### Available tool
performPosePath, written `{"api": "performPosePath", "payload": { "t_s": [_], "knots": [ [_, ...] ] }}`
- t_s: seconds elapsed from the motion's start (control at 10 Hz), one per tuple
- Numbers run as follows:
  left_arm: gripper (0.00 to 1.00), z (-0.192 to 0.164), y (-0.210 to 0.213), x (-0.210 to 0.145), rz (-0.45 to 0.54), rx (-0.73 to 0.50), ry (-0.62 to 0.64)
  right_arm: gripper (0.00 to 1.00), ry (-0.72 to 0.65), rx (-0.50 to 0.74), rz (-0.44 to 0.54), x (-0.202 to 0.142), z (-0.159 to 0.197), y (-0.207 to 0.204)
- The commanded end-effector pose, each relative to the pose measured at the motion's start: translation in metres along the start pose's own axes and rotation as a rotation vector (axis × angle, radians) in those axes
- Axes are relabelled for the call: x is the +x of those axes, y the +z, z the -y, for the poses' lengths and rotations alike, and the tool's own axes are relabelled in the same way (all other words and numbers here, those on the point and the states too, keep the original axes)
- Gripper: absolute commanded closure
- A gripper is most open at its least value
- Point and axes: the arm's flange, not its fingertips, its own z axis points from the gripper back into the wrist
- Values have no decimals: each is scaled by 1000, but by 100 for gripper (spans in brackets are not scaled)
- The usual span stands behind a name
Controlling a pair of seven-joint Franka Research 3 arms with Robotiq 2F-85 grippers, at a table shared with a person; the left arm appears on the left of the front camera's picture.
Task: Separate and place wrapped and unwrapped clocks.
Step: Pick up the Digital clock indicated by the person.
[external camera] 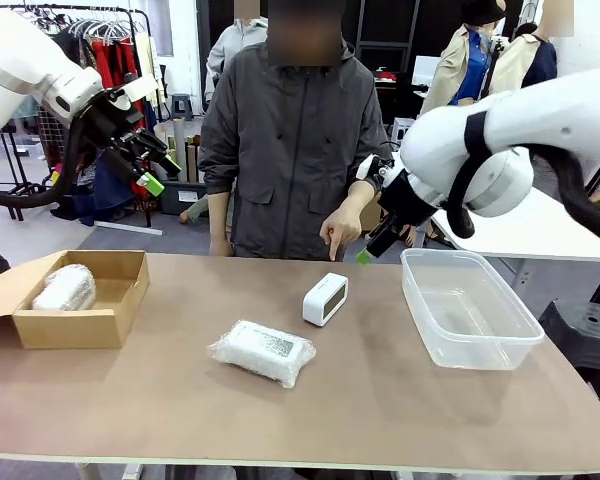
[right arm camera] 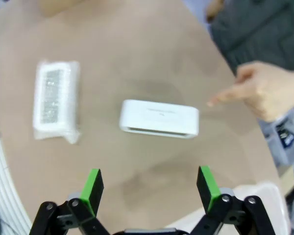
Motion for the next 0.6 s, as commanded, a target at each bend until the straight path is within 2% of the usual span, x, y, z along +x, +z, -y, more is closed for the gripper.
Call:
{"api": "performPosePath", "payload": {
  "t_s": [0.0, 0.1, 0.5],
  "knots": [
    [0, 1, 1, 0, 7, -4, -1, 0, -63, -40, -46, 2, 7, -4],
    [0, 1, 1, 0, 7, -4, -1, 0, 0, 0, 0, 0, 0, 0],
    [0, 1, 1, 0, 7, -4, -1, 0, 0, 0, 0, 0, 0, 0]
  ]
}}
